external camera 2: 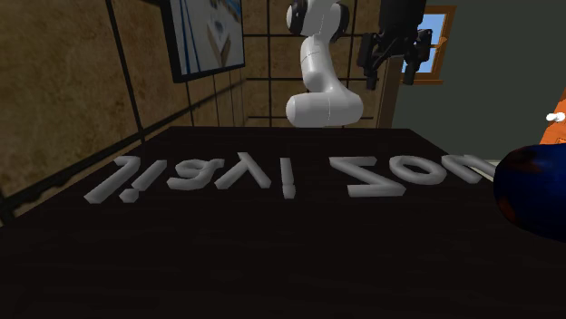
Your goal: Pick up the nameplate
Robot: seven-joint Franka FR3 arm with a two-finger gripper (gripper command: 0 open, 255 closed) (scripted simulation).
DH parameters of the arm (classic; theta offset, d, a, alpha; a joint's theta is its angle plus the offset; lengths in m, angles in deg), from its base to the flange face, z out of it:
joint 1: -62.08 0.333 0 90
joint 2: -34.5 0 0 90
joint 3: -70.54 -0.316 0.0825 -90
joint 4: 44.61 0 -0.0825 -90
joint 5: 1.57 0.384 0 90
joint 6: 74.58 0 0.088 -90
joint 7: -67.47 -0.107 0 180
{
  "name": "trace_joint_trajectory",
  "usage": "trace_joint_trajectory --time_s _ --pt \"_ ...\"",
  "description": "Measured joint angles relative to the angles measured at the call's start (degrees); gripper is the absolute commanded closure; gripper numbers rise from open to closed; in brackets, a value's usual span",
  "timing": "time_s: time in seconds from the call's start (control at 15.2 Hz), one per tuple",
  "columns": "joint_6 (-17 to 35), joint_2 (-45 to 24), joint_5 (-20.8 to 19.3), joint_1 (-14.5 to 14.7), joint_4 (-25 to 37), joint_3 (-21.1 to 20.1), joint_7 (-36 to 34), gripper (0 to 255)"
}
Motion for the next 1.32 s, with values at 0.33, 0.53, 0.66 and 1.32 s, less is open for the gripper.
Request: trace_joint_trajectory --time_s 0.33,0.53,0.66,1.32 --pt "2.5 -4.4 -2.4 -1.0 2.0 2.5 3.4 0" --pt "4.7 -8.7 -4.6 -2.0 4.5 5.1 6.9 0" --pt "6.0 -11.7 -5.8 -2.5 6.3 6.7 9.1 0" --pt "11.5 -28.5 -8.5 -4.6 19.1 13.5 19.4 0"
